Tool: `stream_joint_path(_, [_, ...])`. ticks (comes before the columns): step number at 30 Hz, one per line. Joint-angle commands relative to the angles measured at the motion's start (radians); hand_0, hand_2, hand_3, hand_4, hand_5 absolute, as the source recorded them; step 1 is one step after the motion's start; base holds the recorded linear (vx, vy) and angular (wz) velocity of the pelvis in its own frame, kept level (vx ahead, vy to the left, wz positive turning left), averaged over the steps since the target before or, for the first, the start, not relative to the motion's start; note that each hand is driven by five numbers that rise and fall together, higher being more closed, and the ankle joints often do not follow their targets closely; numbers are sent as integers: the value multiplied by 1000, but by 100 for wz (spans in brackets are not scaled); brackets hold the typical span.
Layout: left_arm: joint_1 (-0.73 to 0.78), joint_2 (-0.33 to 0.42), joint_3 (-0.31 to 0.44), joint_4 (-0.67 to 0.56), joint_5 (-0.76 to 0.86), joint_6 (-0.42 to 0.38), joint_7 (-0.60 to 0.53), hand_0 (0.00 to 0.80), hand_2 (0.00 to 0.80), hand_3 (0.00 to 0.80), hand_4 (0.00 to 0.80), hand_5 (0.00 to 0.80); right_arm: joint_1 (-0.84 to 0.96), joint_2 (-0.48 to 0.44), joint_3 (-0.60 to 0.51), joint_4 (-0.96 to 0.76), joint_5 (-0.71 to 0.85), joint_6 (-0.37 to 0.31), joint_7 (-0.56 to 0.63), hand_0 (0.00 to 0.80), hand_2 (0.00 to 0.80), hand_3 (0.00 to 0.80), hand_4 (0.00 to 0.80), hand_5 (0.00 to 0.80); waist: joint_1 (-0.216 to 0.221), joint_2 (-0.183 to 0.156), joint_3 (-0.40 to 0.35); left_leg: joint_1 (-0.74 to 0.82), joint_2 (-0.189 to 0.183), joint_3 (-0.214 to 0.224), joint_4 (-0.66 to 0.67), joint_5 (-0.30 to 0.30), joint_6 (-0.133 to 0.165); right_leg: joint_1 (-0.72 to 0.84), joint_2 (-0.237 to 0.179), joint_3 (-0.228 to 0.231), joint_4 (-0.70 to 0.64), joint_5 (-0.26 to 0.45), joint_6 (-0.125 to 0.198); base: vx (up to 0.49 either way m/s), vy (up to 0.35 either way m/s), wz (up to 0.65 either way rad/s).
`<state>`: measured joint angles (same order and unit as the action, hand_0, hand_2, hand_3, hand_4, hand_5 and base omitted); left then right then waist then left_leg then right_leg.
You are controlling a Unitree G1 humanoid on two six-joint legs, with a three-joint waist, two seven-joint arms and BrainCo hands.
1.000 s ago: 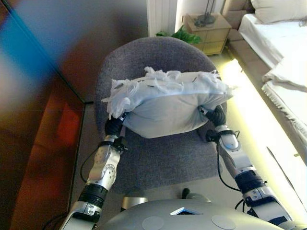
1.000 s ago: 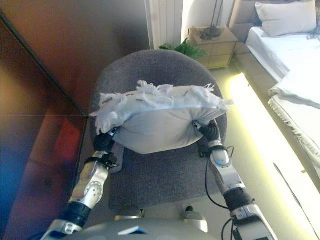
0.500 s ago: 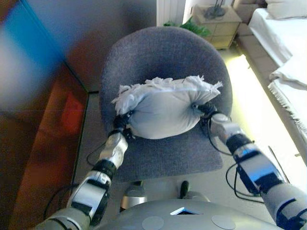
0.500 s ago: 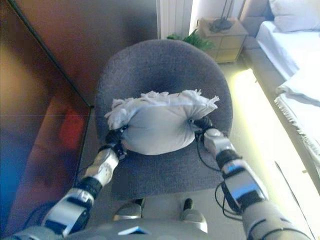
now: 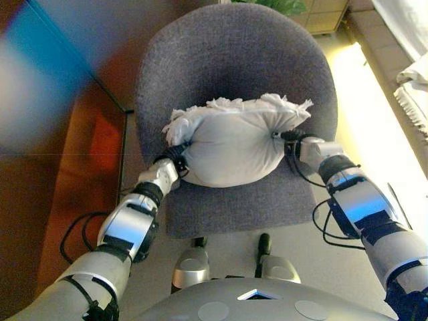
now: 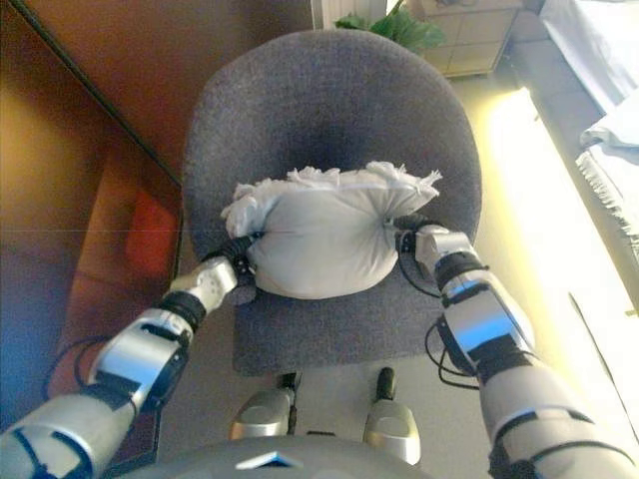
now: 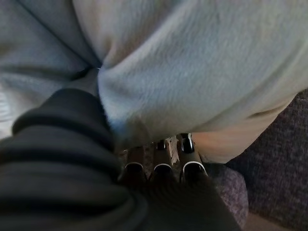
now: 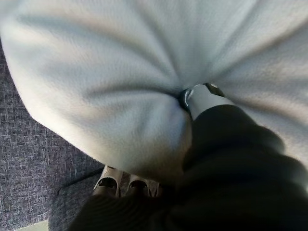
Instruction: Pick up the cushion and take it to the sofa
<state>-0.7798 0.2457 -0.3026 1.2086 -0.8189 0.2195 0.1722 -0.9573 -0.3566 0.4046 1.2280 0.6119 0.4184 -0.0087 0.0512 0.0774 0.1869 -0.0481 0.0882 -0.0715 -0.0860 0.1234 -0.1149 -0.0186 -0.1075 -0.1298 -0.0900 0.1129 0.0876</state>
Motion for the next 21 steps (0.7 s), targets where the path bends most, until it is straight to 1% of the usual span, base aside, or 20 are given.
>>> stream_joint_path(1, [-220, 7, -55, 110, -28, 23, -39, 0, 0, 0, 0, 0, -195, -3, 26, 48, 67, -15, 17, 0, 0, 0, 0, 0, -24, -49, 60, 45, -28, 53, 32, -100, 3, 27, -30, 23, 4, -58, 23, 41, 79, 0])
stream_joint_path(3, [-235, 15, -61, 116, -36, 23, -19, 0, 0, 0, 0, 0, -212, -17, 8, 50, 93, -24, -34, 0, 0, 0, 0, 0, -29, -44, 68, 40, -27, 55, 35, -101, 0, 21, -32, 25, 6, -60, 23, 5, 66, -1])
stream_joint_path(4, [-235, 13, -64, 113, -44, 17, -9, 0, 0, 0, 0, 0, -218, -21, 4, 49, 89, -49, -47, 0, 0, 0, 0, 0, -29, -41, 73, 36, -26, 56, 34, -99, -1, 16, -33, 25, 7, -60, 24, -27, 66, 0])
stream_joint_path(6, [-237, 26, -63, 116, -61, 11, 9, 0, 0, 0, 0, 0, -232, -44, -4, 45, 102, -77, -87, 0, 0, 0, 0, 0, -32, -38, 85, 28, -27, 55, 31, -96, -1, 5, -33, 27, 9, -59, 25, -37, 61, 0])
stream_joint_path(8, [-228, 46, -56, 120, -74, -7, 21, 0, 0, 0, 0, 0, -233, -73, -14, 45, 102, -127, -121, 0, 0, 0, 0, 0, -35, -37, 95, 22, -28, 54, 32, -96, -3, -4, -35, 28, 12, -60, 28, -20, 48, 0])
stream_joint_path(9, [-218, 59, -49, 118, -73, -11, 24, 0, 0, 0, 0, 0, -231, -87, -22, 38, 99, -134, -127, 0, 0, 0, 0, 0, -36, -37, 98, 20, -28, 55, 32, -97, -4, -7, -35, 28, 12, -62, 29, -3, 39, 0])
stream_joint_path(12, [-201, 123, -27, 115, -106, -30, 20, 0, 0, 0, 0, 0, -231, -155, -25, 30, 114, -152, -103, 0, 0, 0, 0, 0, -37, -38, 101, 16, -29, 57, 31, -98, -6, -15, -36, 26, 15, -63, 32, 23, 31, 0])
stream_joint_path(16, [-150, 215, 7, 102, -95, -46, 11, 0, 0, 0, 0, 0, -196, -252, -64, 26, 137, -226, -93, 0, 0, 0, 0, 0, -34, -39, 101, 17, -27, 61, 30, -104, -6, -17, -37, 23, 18, -70, 37, 47, 11, 0])
stream_joint_path(19, [-84, 286, 47, 106, -79, -48, 14, 0, 0, 0, 0, 0, -144, -328, -100, -15, 148, -253, -98, 0, 0, 0, 0, 0, -38, -44, 96, 25, -28, 66, 26, -109, -3, -15, -37, 24, 20, -73, 41, 67, 17, 0])
stream_joint_path(21, [-36, 325, 83, 120, -53, -45, 21, 0, 0, 0, 0, 0, -93, -370, -135, -39, 123, -264, -111, 0, 0, 0, 0, 0, -43, -46, 86, 35, -30, 70, 23, -113, -1, -9, -38, 25, 21, -77, 44, 121, 34, 1])
